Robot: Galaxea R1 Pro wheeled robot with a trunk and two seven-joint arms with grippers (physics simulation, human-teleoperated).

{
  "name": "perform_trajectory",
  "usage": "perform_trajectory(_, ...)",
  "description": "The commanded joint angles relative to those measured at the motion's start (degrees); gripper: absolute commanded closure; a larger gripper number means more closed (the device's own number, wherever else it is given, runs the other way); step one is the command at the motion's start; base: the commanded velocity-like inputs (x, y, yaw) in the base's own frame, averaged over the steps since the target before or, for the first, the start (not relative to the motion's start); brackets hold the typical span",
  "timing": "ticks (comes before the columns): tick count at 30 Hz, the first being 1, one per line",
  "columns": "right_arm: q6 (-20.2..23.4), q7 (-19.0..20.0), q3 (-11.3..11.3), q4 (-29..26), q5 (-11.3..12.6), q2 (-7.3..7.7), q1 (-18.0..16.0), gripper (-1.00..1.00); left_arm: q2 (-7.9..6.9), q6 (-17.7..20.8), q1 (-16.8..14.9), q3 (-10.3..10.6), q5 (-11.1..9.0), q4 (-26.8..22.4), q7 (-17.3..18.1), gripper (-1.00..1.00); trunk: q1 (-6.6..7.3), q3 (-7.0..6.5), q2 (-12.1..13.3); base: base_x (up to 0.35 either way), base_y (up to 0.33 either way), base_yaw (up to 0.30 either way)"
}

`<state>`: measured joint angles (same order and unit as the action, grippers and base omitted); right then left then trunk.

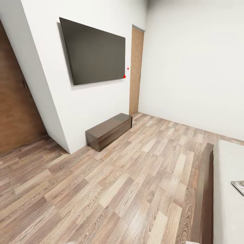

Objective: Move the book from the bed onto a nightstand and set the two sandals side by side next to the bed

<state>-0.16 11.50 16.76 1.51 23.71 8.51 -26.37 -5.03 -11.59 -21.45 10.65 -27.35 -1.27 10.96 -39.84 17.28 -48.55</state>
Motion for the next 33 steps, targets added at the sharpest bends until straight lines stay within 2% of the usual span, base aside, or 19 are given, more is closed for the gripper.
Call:
perform_trajectory(1,-0.02,0.3,0.42,0.12,0.61,0.0,-0.08,-1.0,-0.12,-0.33,0.05,0.49,-0.6,0.09,0.22,-1.0,0.22,-0.12,0.36,0.0,0.0,0.0)
perform_trajectory(6,-0.02,0.28,0.39,0.18,0.63,0.0,-0.08,-1.0,-0.44,-0.79,0.38,0.51,-0.61,0.11,-1.06,-1.0,1.32,-1.02,2.37,0.0,0.0,0.0)
perform_trajectory(12,-0.02,0.28,0.31,0.31,0.65,0.05,-0.08,-1.0,-0.41,-0.88,0.44,0.51,-0.67,0.07,-6.06,-1.0,2.64,-2.09,4.78,0.0,0.0,0.0)
perform_trajectory(21,-0.02,0.29,0.29,0.42,0.64,0.03,0.05,-1.0,-0.23,-0.89,0.44,0.51,-0.68,0.04,-7.07,-1.0,2.64,-2.17,4.78,0.0,0.0,0.0)
perform_trajectory(33,-0.02,0.28,0.29,0.42,0.64,0.02,0.09,-1.0,-0.09,-0.89,0.44,0.51,-0.68,0.04,-7.1,-1.0,2.64,-3.18,4.78,0.0,0.0,0.0)
